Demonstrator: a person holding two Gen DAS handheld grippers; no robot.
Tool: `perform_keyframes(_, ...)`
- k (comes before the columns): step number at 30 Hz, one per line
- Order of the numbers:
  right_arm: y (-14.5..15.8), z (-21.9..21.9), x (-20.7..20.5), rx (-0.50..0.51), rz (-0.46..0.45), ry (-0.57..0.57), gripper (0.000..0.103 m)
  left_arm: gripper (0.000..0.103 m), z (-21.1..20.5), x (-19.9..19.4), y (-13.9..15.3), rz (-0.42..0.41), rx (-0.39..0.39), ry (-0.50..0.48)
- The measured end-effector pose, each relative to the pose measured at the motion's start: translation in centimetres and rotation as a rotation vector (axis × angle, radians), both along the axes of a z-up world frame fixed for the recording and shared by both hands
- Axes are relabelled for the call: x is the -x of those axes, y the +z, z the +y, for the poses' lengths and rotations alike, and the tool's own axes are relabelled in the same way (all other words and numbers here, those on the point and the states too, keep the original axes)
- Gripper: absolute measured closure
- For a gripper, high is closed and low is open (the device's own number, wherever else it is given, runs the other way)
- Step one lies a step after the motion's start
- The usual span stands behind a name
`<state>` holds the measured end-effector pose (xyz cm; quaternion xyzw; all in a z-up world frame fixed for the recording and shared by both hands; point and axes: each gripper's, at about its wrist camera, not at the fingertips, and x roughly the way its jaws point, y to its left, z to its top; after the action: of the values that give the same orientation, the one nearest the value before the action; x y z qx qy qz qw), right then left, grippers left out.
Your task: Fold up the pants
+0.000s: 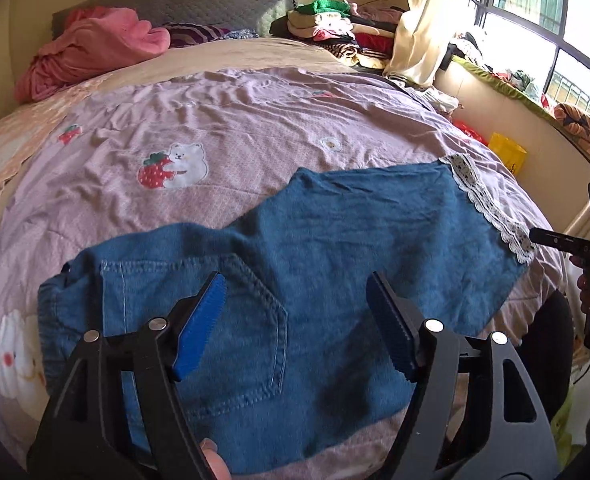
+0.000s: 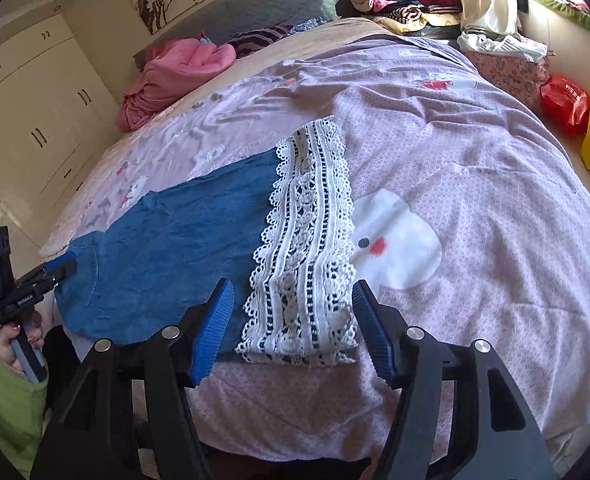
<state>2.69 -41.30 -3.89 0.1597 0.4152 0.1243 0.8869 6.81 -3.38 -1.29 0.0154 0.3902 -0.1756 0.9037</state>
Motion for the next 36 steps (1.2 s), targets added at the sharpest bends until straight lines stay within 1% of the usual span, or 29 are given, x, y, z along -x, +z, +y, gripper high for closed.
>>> perform_keyframes(3, -0.5, 0.2, 0.6, -0.001, 0.015, -0.005, 0.043, 0.038, 0.4, 1.4, -1.2, 0.031, -0.007, 0.003)
perform_keyframes(6, -1.5, 0.0, 0.5, -0.006, 0.049, -0.021, 0.043, 0.038, 0.4, 2.1, -2.1, 0.036, -0.037, 0.010)
perform_keyframes(8, -2.0, -0.1, 0.2, -0.019, 0.063, -0.020, 0.043, 0.038, 0.7, 2.1, -2.4, 0.026, -0.063, 0.034)
perform_keyframes(10, -2.1, 0.1, 0.0, -0.048, 0.063, -0.004, 0.046, 0.038, 1.1, 1.7, -2.7, 0.036, -0.062, 0.063)
perform_keyframes(12, -2.3, 0.3, -0.3, -0.055, 0.070, -0.001, 0.051, 0.038, 1.5, 1.3, -2.9, 0.046, -0.068, 0.090)
perform_keyframes(13, -2.4, 0.4, -0.3, -0.071, 0.072, 0.001, 0.057, 0.038, 1.8, 1.0, -3.2, 0.048, -0.076, 0.114)
perform_keyframes(14, -2.6, 0.3, -0.4, -0.082, 0.073, -0.003, 0.070, 0.038, 2.0, 0.9, -3.4, 0.055, -0.074, 0.125)
perform_keyframes(16, -2.5, 0.6, -0.2, -0.075, 0.065, 0.001, 0.076, 0.038, 2.6, 0.5, -3.9, 0.073, -0.069, 0.146)
perform_keyframes(17, -2.2, 0.8, 0.0, -0.056, 0.049, 0.003, 0.078, 0.038, 2.8, 0.5, -3.9, 0.074, -0.071, 0.155)
perform_keyframes(20, -0.7, 0.9, 1.1, 0.006, 0.000, -0.003, 0.079, 0.038, 3.3, 0.8, -3.8, 0.069, -0.096, 0.182)
perform_keyframes(22, -0.6, 0.6, 1.4, 0.055, 0.002, -0.012, 0.079, 0.038, 3.9, 0.7, -4.0, 0.080, -0.109, 0.204)
perform_keyframes(23, -1.0, 0.5, 1.4, 0.071, 0.017, -0.019, 0.079, 0.038, 4.2, 0.6, -4.3, 0.091, -0.099, 0.202)
perform_keyframes(25, -2.3, 0.4, 1.3, 0.068, 0.058, -0.022, 0.079, 0.038, 4.4, 0.6, -4.7, 0.098, -0.092, 0.203)
perform_keyframes(28, -3.2, 0.6, 1.5, 0.076, 0.053, -0.031, 0.078, 0.038, 4.4, 0.6, -4.9, 0.091, -0.105, 0.200)
perform_keyframes(33, -3.0, 0.5, 1.7, 0.061, 0.055, -0.049, 0.073, 0.036, 4.1, 0.7, -4.9, 0.085, -0.114, 0.194)
perform_keyframes(35, -2.8, 0.2, 1.9, 0.062, 0.059, -0.062, 0.067, 0.035, 4.0, 0.9, -4.8, 0.084, -0.118, 0.193)
perform_keyframes(36, -2.6, 0.1, 2.1, 0.062, 0.058, -0.067, 0.067, 0.034, 3.9, 1.0, -4.7, 0.083, -0.118, 0.191)
